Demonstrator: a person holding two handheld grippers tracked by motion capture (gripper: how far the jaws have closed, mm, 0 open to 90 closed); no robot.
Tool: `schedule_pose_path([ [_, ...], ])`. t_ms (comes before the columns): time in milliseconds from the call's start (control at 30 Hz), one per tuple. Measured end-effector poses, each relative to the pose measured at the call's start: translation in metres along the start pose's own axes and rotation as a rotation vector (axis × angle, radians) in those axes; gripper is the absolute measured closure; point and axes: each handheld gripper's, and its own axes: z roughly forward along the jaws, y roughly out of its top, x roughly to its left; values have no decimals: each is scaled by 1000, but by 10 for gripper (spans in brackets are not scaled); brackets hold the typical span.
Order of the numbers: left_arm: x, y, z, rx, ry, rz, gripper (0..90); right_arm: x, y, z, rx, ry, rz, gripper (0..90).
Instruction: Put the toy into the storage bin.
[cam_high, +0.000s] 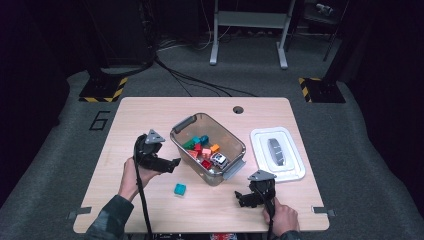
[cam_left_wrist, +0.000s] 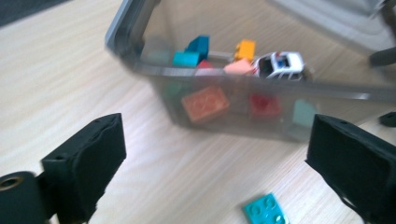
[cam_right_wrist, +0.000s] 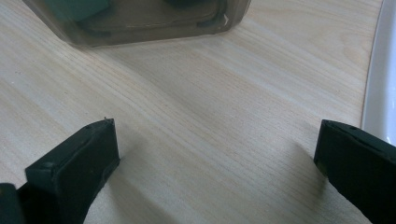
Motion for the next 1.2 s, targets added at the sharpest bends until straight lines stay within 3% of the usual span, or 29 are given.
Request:
schedule_pose_path([
  [233,-5,-33,14,13,-16,-52,0,0,0,0,0,0,0,0],
  [267,-6,-37,17,33,-20,-45,0,0,0,0,0,0,0,0],
  [433,-21,-55,39,57,-21,-78,0,0,0,0,0,0,0,0],
  [567,-31,-63,53,116,-32,-52,8,0,0,0,0,0,0,0],
  [633,-34,-67,58,124,-43,-61,30,0,0,0,0,0,0,0],
  [733,-37,-72,63,138,-44,-52,87,0,0,0,0,0,0,0],
  [900,-38,-77,65,135,-40,-59,314,0,0,0,0,0,0,0],
  [1200,-35,-82,65,144,-46,-52,449,0,0,0,0,0,0,0],
])
